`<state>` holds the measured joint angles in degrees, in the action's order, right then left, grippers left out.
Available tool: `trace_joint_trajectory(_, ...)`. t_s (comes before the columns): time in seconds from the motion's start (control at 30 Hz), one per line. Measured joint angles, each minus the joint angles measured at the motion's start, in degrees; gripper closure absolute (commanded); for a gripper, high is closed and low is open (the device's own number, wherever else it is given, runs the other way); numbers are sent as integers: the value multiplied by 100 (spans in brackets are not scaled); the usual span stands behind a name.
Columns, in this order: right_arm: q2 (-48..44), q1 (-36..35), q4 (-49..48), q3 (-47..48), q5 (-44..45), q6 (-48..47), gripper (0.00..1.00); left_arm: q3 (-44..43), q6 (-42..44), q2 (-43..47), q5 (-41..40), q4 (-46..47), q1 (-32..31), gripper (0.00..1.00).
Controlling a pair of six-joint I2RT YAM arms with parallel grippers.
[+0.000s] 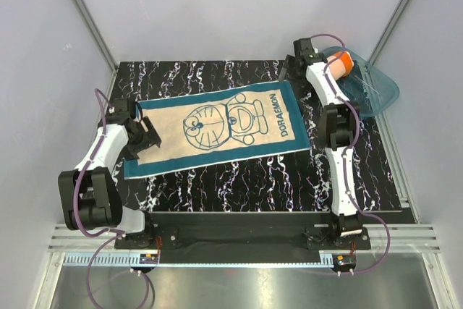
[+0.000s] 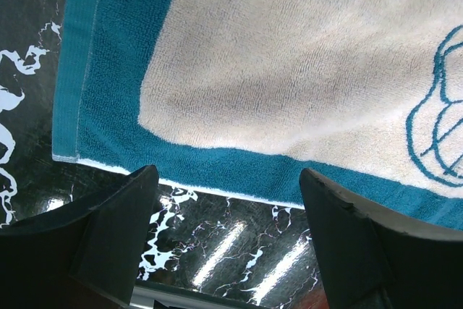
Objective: Roll the towels
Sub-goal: Flatten the towel, then fold the towel
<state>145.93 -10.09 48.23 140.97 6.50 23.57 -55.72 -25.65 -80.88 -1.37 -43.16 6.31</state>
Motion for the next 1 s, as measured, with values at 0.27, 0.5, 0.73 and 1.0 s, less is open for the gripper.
trace_joint_trajectory(0.27,-2319,98,-376,-3805,140,24,7,13,-11,105,103,44,-2,15)
trace_joint_trajectory(0.5,-4579,114,-892,-6229,160,157,12,160,-96,656,321,31,260,15)
trace_joint_trajectory(0.73,-4750,256,-1032,-7536,-70,282,22,413,22,1110,717,4,345,15)
trace_joint_trajectory(1.0,-4725,271,-1235,-7868,-321,374,34,476,35,1154,656,-114,348,12)
